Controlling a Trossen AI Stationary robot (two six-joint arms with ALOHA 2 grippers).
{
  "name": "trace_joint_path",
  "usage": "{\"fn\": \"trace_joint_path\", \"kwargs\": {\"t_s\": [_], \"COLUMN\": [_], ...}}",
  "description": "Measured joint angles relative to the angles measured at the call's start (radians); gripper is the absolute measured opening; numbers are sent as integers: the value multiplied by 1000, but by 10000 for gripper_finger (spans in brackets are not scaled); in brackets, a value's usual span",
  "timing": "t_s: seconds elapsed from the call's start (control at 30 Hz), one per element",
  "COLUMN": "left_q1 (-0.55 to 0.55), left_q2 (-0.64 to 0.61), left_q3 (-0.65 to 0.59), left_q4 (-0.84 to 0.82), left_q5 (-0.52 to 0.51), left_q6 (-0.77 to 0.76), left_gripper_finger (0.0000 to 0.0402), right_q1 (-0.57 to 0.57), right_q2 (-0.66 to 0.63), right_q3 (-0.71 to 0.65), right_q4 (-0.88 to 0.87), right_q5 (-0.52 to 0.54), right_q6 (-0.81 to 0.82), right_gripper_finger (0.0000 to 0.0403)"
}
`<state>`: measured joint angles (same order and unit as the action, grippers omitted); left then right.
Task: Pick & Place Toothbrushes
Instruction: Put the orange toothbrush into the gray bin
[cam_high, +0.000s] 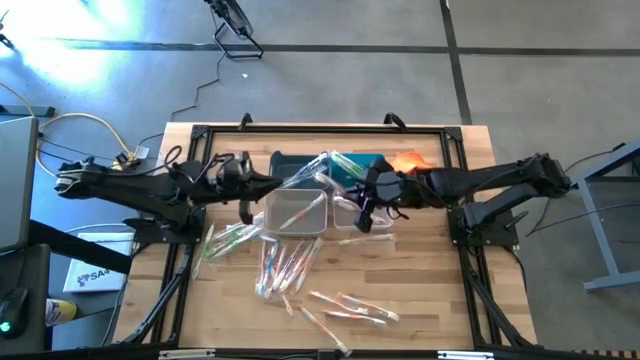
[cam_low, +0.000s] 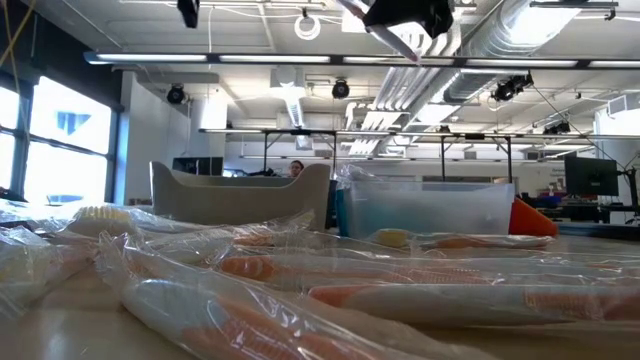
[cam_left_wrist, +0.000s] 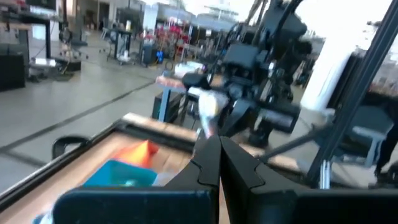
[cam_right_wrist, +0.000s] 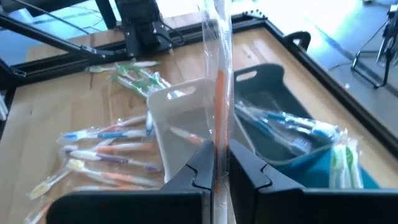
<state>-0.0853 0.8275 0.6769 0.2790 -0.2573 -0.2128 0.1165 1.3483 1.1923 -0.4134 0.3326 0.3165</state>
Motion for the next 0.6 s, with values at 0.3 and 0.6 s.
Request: {"fn": "trace_joint_path", "kwargs": {"t_s": [0.3,0.6], "left_q1": [0,4], "left_q2": [176,265], "left_q3": [1,1], "left_q4": [219,403], "left_q5": [-24,-24], "left_q6": [26,26], "left_gripper_finger": [42,148], "right_q1": [-43,-73], "right_q2": [1,1], "right_q3": [0,0], "right_q4": [117,179], "right_q5": [-68,-155], "right_q6": [-104,-152], "right_gripper_finger": [14,14]}}
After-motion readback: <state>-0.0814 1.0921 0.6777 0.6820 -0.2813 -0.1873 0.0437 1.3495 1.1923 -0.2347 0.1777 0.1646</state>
